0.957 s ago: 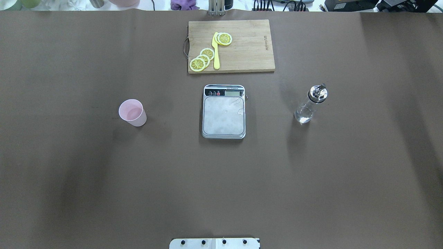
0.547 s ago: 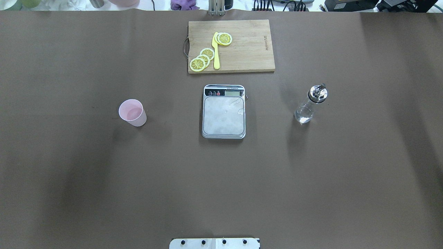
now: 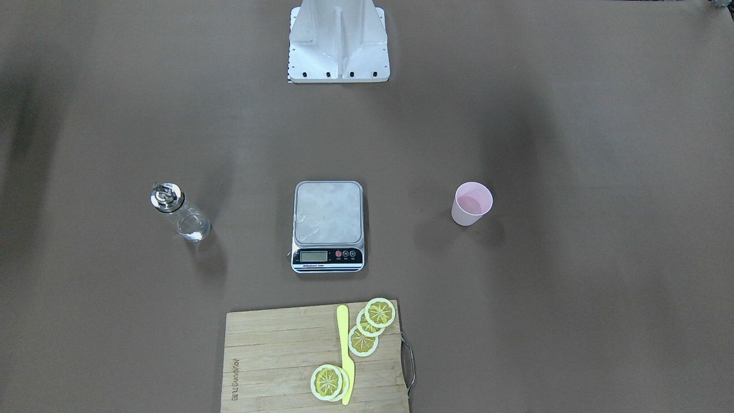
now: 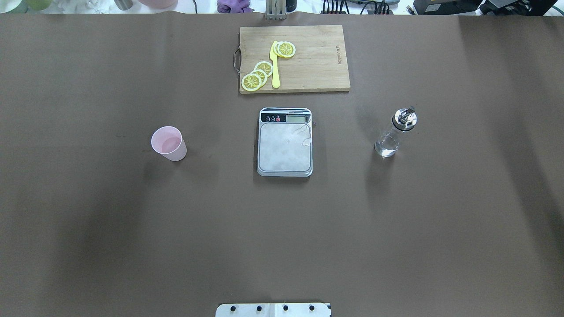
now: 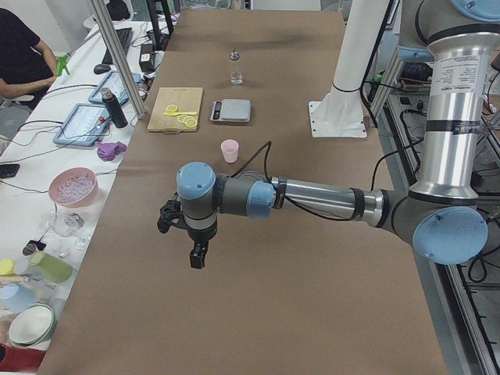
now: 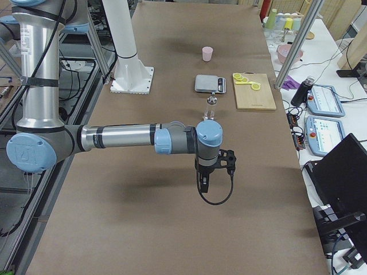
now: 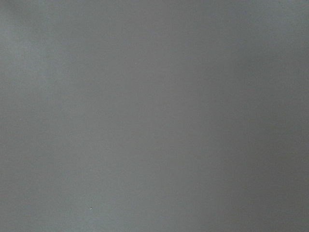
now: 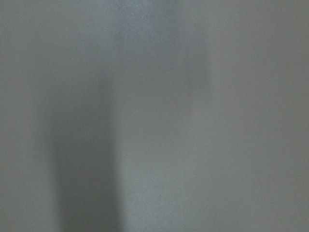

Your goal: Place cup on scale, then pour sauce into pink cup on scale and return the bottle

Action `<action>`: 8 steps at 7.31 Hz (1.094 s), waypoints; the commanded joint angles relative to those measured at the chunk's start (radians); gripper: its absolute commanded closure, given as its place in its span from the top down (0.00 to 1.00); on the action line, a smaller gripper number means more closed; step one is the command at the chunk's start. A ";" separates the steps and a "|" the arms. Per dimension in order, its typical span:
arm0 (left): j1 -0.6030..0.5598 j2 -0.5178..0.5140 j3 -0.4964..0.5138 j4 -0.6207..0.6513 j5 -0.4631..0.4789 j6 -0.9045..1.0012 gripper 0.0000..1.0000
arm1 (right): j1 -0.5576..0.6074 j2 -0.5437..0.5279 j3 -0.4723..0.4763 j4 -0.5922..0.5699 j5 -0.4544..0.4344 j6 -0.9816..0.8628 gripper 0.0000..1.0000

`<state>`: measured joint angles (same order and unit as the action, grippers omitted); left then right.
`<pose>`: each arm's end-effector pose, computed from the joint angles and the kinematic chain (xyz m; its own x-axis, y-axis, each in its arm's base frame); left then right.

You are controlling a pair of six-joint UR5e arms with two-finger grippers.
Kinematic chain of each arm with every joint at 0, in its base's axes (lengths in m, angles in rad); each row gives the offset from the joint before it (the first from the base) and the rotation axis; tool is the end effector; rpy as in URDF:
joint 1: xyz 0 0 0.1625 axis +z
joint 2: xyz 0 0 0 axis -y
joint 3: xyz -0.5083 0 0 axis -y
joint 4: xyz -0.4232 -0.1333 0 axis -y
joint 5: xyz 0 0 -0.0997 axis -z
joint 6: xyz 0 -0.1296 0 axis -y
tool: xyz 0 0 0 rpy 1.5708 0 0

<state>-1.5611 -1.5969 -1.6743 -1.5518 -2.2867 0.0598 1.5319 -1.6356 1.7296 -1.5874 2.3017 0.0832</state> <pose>-0.0430 -0.5432 0.7021 0.7518 0.1390 -0.6445 -0.0547 0.9873 0.1492 0.0275 -0.4967 0.7185 0.7427 0.0025 0.6697 -0.0230 0.9995 0.0217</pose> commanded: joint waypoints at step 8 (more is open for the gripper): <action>0.203 -0.061 -0.243 0.032 -0.066 -0.549 0.98 | -0.001 -0.003 -0.018 0.044 0.054 0.004 1.00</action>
<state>-1.4622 -1.6195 -1.8639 -1.5228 -2.3536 -0.2964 1.5312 -1.6392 1.7189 -1.5431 2.3557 0.0879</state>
